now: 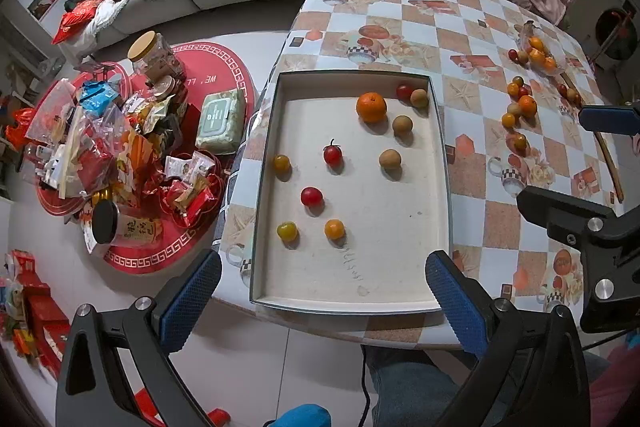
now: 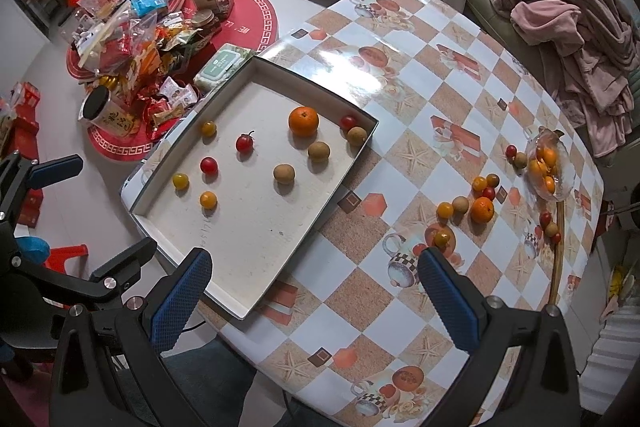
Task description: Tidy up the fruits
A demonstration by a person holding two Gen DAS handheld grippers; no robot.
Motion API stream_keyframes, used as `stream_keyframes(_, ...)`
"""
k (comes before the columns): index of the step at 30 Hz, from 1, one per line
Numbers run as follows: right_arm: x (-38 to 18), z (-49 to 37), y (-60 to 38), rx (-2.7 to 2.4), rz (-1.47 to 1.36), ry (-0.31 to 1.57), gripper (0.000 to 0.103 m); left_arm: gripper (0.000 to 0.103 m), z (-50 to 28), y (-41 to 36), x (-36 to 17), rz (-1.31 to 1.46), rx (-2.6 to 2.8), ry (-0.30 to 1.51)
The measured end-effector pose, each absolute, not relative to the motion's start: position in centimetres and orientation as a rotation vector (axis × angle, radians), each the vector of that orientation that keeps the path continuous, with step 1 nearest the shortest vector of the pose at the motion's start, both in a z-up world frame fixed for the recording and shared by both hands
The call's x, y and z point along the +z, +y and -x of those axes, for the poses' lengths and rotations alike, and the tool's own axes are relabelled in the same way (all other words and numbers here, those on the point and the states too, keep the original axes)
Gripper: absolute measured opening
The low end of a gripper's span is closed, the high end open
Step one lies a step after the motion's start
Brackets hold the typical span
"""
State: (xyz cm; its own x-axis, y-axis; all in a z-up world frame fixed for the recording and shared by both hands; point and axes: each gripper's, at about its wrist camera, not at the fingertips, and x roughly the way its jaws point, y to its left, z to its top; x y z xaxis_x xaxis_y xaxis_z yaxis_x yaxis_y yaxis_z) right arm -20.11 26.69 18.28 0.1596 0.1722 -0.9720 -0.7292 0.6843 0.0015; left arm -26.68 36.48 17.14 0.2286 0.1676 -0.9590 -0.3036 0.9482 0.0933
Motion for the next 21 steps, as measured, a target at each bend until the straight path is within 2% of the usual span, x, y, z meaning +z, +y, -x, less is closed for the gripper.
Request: stream_keyframes(21,18.27,20.14,26.68,0.691,0.542,1.255,0.103,0.103,26.41,35.88,17.07,0.109,0.3,1.305)
